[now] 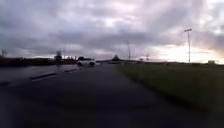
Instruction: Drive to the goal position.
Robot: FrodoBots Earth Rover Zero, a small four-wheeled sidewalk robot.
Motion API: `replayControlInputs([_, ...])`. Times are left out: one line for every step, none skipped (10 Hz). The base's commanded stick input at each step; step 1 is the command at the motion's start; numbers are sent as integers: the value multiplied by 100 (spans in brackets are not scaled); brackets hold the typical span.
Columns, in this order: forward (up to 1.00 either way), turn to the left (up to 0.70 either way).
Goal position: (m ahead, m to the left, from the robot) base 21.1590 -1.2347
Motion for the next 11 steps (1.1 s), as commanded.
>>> replayControlInputs([70,0])
replayControlInputs([70,0])
replayControlInputs([70,0])
replayControlInputs([70,0])
replayControlInputs([70,0])
replayControlInputs([70,0])
replayControlInputs([70,0])
replayControlInputs([70,0])
replayControlInputs([70,0])
replayControlInputs([70,0])
replayControlInputs([70,0])
